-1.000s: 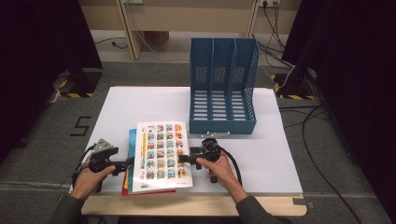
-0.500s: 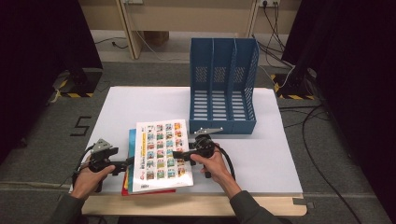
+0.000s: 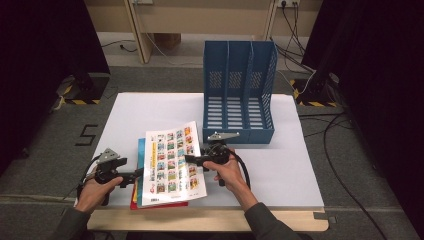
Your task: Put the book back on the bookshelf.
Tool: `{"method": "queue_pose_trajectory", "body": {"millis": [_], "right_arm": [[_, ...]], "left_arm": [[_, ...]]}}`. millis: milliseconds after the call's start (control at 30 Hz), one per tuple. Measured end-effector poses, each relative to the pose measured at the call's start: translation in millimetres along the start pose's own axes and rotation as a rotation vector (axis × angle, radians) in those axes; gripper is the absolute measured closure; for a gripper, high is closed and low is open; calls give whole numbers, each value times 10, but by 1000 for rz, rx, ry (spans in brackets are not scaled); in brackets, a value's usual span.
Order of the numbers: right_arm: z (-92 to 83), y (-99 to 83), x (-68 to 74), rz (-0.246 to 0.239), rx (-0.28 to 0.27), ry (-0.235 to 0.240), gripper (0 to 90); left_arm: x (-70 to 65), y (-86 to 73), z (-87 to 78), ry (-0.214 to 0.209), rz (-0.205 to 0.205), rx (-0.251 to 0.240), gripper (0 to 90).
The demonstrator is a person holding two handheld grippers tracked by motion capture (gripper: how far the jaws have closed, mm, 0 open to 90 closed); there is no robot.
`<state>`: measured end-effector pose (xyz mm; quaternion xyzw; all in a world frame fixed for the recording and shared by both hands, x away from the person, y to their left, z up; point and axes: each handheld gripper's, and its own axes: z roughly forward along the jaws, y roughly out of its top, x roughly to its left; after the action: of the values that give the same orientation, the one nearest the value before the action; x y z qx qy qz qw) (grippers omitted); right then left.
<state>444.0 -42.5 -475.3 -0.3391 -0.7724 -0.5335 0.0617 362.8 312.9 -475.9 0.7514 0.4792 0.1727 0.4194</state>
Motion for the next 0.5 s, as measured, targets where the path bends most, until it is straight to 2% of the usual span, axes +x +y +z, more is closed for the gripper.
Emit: {"method": "queue_pose_trajectory", "body": {"millis": [133, 267, 333, 467, 500], "right_arm": [[6, 36, -24, 35, -7, 15, 500], [7, 98, -5, 22, 16, 5, 515], [10, 116, -5, 35, 29, 15, 532], [4, 171, 34, -4, 47, -7, 546], [2, 217, 73, -46, 55, -27, 552]], "left_arm": [[-6, 3, -1, 4, 15, -2, 143], [-10, 2, -2, 4, 22, -5, 144], [-16, 2, -2, 7, 27, -9, 144], [-20, 2, -6, 10, 38, -10, 146], [-18, -4, -6, 9, 35, -13, 146]]}}
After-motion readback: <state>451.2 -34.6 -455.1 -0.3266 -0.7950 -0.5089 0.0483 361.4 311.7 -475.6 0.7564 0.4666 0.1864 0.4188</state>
